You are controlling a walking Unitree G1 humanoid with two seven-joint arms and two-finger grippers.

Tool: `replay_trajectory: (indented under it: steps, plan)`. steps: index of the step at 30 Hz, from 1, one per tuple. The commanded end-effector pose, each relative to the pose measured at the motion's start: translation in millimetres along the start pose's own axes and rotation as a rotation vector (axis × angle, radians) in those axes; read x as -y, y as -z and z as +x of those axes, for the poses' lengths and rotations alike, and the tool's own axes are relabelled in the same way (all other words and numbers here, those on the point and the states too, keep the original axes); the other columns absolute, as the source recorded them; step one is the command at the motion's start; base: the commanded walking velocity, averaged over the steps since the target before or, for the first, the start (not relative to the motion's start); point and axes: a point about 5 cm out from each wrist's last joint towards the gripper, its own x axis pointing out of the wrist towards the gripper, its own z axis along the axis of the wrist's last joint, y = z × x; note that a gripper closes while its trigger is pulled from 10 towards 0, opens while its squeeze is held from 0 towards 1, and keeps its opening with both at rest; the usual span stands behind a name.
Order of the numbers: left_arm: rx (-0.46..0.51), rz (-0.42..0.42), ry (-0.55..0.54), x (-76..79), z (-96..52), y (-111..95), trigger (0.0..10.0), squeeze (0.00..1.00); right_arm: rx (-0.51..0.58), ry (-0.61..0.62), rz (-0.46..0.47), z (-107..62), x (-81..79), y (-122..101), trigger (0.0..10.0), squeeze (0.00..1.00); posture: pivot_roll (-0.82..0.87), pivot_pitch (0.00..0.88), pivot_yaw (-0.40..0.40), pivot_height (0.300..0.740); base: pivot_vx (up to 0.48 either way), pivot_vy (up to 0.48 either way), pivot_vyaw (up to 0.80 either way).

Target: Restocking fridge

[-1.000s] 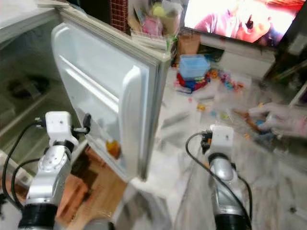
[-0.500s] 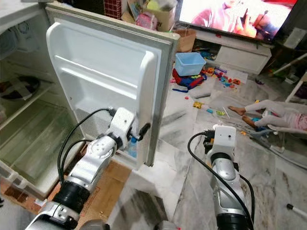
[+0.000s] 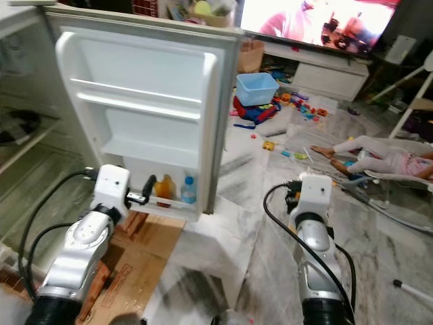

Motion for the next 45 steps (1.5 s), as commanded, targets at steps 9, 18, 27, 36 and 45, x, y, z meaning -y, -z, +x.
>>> replay_trajectory:
  steps: [9,18,27,36,45]
  plan:
    - [-0.048,-0.009,-0.164,-22.5,-1.4,0,10.0,0.0,0.057,-0.066,0.009,9.4,-7.6,-15,10.0,0.0,0.1,0.0,-0.08,0.74,0.0,-0.463,0.0]
    - [-0.1,-0.056,-0.317,-41.7,-2.0,7,10.0,0.0,0.098,-0.147,0.013,10.6,-19.7,-21,10.0,0.0,0.1,0.0,-0.082,0.74,0.368,-0.207,0.0]
    - [-0.121,-0.055,-0.412,-52.4,-4.4,10,10.0,0.0,0.101,-0.202,0.051,9.9,-28.9,-21,10.0,0.0,0.1,0.0,-0.08,0.74,0.47,0.0,0.0]
    - [-0.129,-0.078,-0.459,-54.9,-2.9,10,10.0,0.0,0.136,-0.246,0.04,9.9,-35.0,-28,10.0,0.0,0.1,0.0,-0.077,0.74,0.48,0.0,0.0]
    - [-0.137,-0.08,-0.478,-53.0,-2.5,11,10.0,0.0,0.174,-0.306,0.02,5.4,-44.5,-32,10.0,0.0,0.1,0.0,-0.079,0.74,0.48,0.0,0.59]
